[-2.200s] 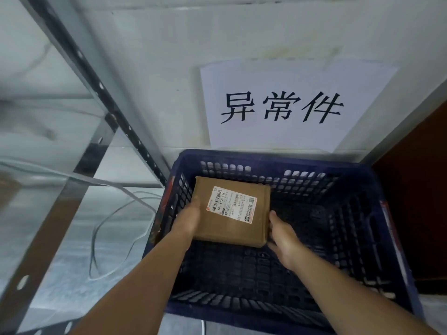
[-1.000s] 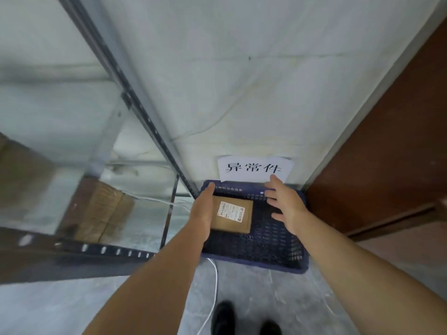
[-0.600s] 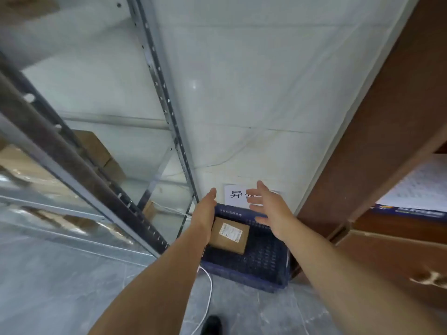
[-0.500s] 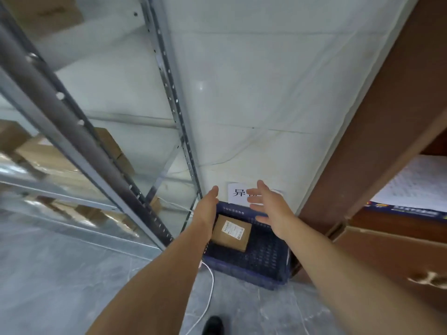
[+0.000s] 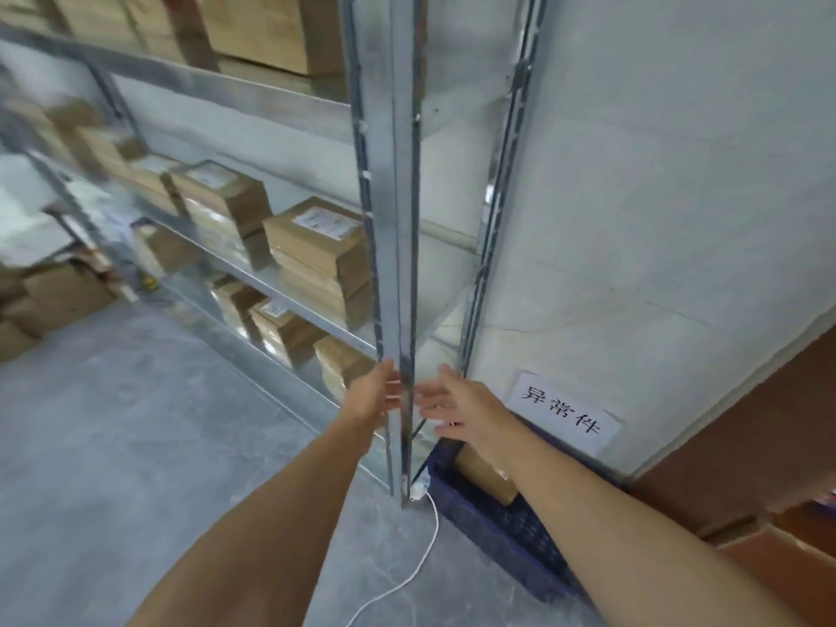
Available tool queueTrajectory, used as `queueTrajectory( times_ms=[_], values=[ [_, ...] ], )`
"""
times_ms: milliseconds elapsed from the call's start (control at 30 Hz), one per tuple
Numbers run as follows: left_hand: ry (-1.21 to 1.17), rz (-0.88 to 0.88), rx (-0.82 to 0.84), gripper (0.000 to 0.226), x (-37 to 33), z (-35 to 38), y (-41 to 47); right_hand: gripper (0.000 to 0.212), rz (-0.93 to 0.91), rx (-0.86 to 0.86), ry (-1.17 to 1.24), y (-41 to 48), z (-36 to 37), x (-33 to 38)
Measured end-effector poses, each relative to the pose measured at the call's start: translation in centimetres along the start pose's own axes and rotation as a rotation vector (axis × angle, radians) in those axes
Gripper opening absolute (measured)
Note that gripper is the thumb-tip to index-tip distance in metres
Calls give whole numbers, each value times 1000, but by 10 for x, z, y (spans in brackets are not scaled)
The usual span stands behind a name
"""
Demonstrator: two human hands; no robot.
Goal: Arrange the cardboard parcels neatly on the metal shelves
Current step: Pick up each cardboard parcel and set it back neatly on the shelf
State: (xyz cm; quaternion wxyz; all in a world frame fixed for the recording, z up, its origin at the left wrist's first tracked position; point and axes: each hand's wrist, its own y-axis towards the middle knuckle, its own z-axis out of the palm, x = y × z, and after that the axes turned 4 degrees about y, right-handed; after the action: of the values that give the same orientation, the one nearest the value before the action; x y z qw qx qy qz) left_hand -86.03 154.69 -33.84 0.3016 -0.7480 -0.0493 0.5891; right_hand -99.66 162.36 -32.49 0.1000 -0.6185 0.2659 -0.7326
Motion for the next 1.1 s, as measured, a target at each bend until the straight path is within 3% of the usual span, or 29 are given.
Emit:
queueTrajectory(
  times_ms=[333,567,867,1100],
  values=[
    [-222,16,-386,42,-2,-266,34,44,-46,193,-27,117,246,51],
    [-257,11,-482,42,-21,-425,83,41,-9,216,-23,194,374,86],
    [-246,-19,-482,48,-44,-523,156,50,7,245,-58,283,456,121],
    [-217,-36,-467,40,-71,-580,265,48,51,200,-85,389,493,139]
  ],
)
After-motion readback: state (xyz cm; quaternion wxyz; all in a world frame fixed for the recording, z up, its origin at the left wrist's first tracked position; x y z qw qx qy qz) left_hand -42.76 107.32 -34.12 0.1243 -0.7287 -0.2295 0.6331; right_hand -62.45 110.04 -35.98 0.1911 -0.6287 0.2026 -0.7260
